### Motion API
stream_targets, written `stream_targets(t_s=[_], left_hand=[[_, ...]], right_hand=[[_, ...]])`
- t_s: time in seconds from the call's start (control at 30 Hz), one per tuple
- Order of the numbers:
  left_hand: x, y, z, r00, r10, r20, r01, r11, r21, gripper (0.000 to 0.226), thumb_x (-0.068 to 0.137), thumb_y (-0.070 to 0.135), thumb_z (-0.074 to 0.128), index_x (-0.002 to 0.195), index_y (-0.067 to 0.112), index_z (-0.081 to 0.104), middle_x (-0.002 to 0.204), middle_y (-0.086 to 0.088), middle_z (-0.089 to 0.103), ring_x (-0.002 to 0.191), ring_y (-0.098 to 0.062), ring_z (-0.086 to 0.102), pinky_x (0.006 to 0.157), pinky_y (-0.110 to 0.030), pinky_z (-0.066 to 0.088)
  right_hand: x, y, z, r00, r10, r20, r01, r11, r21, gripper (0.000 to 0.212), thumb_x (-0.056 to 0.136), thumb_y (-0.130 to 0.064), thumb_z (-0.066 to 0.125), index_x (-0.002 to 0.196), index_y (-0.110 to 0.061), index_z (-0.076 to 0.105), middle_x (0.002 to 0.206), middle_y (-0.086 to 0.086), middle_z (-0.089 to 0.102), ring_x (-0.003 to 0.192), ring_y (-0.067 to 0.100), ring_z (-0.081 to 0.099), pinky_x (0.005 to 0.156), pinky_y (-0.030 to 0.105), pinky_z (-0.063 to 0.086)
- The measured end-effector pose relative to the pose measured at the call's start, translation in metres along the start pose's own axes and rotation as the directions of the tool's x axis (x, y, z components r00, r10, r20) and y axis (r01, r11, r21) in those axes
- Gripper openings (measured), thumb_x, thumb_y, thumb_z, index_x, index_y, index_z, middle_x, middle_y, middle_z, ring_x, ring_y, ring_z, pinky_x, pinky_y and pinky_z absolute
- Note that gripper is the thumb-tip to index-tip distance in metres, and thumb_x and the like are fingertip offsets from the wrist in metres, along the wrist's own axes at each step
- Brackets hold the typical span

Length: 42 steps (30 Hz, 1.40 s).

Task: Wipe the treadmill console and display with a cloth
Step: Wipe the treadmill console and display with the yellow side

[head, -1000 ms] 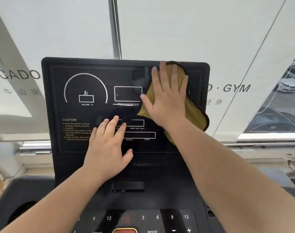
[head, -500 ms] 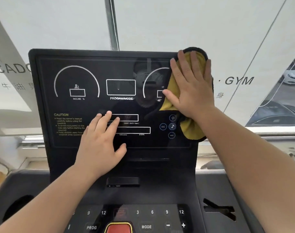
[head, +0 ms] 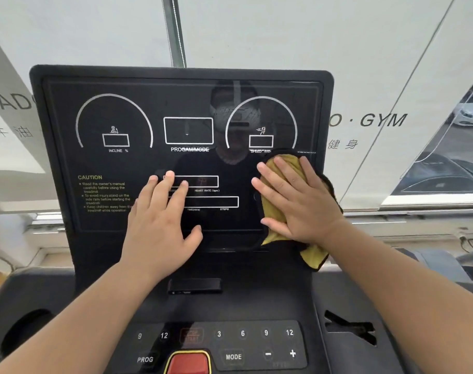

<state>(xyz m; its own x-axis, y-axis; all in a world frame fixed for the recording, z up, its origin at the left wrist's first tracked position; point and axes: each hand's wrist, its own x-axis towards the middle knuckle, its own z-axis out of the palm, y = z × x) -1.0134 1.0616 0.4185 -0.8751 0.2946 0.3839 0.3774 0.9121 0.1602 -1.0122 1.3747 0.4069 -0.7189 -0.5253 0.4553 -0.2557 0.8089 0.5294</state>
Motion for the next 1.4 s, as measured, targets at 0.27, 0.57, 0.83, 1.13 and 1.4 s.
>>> stream_targets(t_s=[0.27, 0.57, 0.83, 1.13, 1.4], left_hand=[[0.000, 0.001, 0.000, 1.000, -0.002, -0.019, 0.001, 0.999, -0.044, 0.083, 0.073, 0.051, 0.061, 0.147, 0.014, 0.047, 0.158, -0.011, 0.036, 0.147, -0.038, 0.028, 0.107, -0.060, 0.042], [0.001, 0.000, 0.002, 0.999, -0.018, -0.032, 0.016, 0.997, -0.079, 0.079, 0.074, 0.045, 0.072, 0.144, 0.015, 0.051, 0.156, -0.009, 0.039, 0.146, -0.037, 0.030, 0.103, -0.058, 0.045], [0.003, 0.000, -0.002, 1.000, -0.017, -0.013, 0.016, 0.997, -0.076, 0.079, 0.072, 0.047, 0.063, 0.143, 0.015, 0.052, 0.156, -0.009, 0.040, 0.145, -0.037, 0.031, 0.102, -0.059, 0.047], [0.003, -0.005, 0.001, 1.000, -0.001, -0.030, -0.001, 0.997, -0.071, 0.078, 0.070, 0.034, 0.059, 0.145, 0.015, 0.051, 0.156, -0.009, 0.039, 0.146, -0.037, 0.030, 0.100, -0.060, 0.047], [0.003, -0.002, 0.006, 0.998, 0.025, -0.065, -0.027, 1.000, -0.016, 0.077, 0.068, 0.027, 0.058, 0.142, 0.008, 0.052, 0.153, -0.017, 0.043, 0.142, -0.044, 0.034, 0.095, -0.060, 0.048]], right_hand=[[0.075, 0.051, -0.034, 0.856, 0.517, 0.009, -0.513, 0.846, 0.148, 0.087, 0.100, -0.066, 0.036, 0.165, -0.016, 0.009, 0.173, 0.011, 0.001, 0.159, 0.037, 0.003, 0.127, 0.057, -0.002], [-0.011, -0.055, 0.008, 0.975, 0.220, 0.022, -0.222, 0.972, 0.073, 0.092, 0.094, -0.069, 0.049, 0.164, -0.018, 0.017, 0.172, 0.008, 0.008, 0.159, 0.034, 0.004, 0.127, 0.060, 0.004], [0.037, 0.035, -0.019, 0.955, 0.297, -0.023, -0.296, 0.954, 0.037, 0.089, 0.094, -0.074, 0.040, 0.164, -0.022, 0.020, 0.173, 0.006, 0.013, 0.158, 0.036, 0.013, 0.126, 0.062, 0.006], [0.047, -0.006, -0.019, 0.835, 0.545, 0.075, -0.550, 0.818, 0.168, 0.092, 0.095, -0.073, 0.037, 0.165, -0.019, 0.011, 0.174, 0.008, 0.002, 0.159, 0.037, 0.001, 0.125, 0.065, 0.002], [-0.036, -0.103, 0.010, 0.911, 0.383, 0.151, -0.406, 0.897, 0.175, 0.086, 0.097, -0.064, 0.040, 0.164, -0.023, 0.005, 0.173, 0.001, -0.003, 0.159, 0.032, -0.006, 0.126, 0.060, -0.006]])
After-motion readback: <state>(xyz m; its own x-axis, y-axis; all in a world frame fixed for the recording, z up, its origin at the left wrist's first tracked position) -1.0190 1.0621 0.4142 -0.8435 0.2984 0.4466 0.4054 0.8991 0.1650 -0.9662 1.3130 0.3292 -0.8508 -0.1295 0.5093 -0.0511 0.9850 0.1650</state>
